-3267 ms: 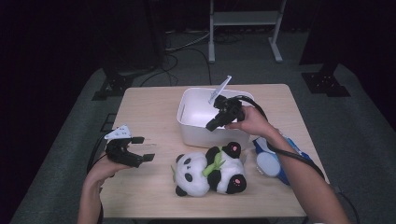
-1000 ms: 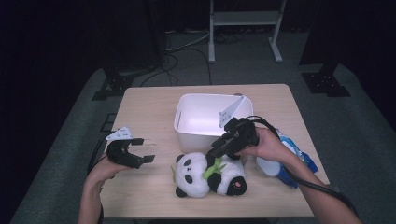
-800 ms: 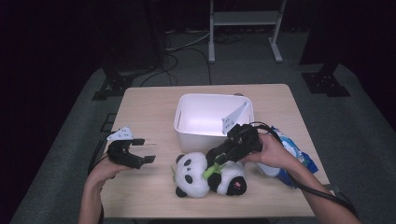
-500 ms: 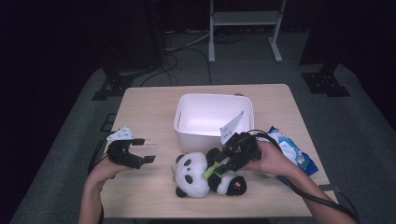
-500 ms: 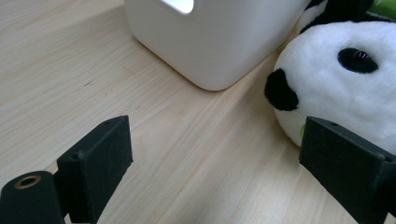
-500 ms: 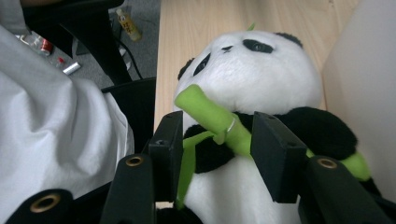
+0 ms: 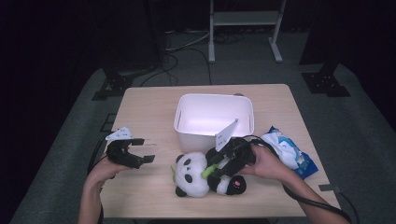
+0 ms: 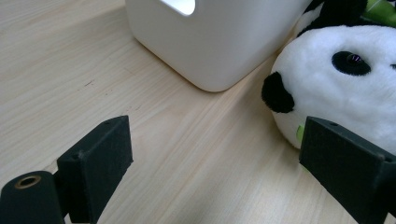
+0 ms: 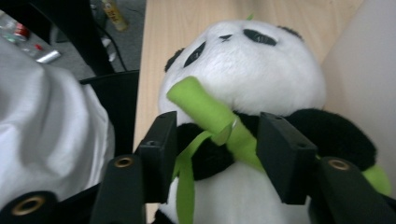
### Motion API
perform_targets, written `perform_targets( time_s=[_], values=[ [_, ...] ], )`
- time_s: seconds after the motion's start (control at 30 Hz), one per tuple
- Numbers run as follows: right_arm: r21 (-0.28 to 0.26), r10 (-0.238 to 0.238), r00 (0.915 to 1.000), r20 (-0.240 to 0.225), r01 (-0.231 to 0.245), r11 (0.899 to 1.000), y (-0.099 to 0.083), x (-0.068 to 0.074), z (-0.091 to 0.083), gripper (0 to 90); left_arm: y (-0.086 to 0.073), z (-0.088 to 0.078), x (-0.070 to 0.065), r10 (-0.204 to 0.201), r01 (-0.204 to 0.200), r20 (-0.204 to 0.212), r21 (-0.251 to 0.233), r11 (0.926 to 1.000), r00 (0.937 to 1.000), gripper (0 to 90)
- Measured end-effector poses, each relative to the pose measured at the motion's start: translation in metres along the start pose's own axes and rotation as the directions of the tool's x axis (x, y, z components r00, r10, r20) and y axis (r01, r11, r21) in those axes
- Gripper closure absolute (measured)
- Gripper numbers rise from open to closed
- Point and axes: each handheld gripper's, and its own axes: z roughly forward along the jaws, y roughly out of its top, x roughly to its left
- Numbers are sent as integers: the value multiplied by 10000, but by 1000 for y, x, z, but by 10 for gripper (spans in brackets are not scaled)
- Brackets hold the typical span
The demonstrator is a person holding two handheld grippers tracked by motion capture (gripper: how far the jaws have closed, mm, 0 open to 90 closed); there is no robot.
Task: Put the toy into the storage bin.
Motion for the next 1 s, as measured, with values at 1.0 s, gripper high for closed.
perform_targets(
  time_s=[1.0],
  values=[
    [1343,398,9992,30,-399,9901,1,-5,31,665,-4,-3,1,-101,100,-53,-110,9999,9999,84]
  ],
)
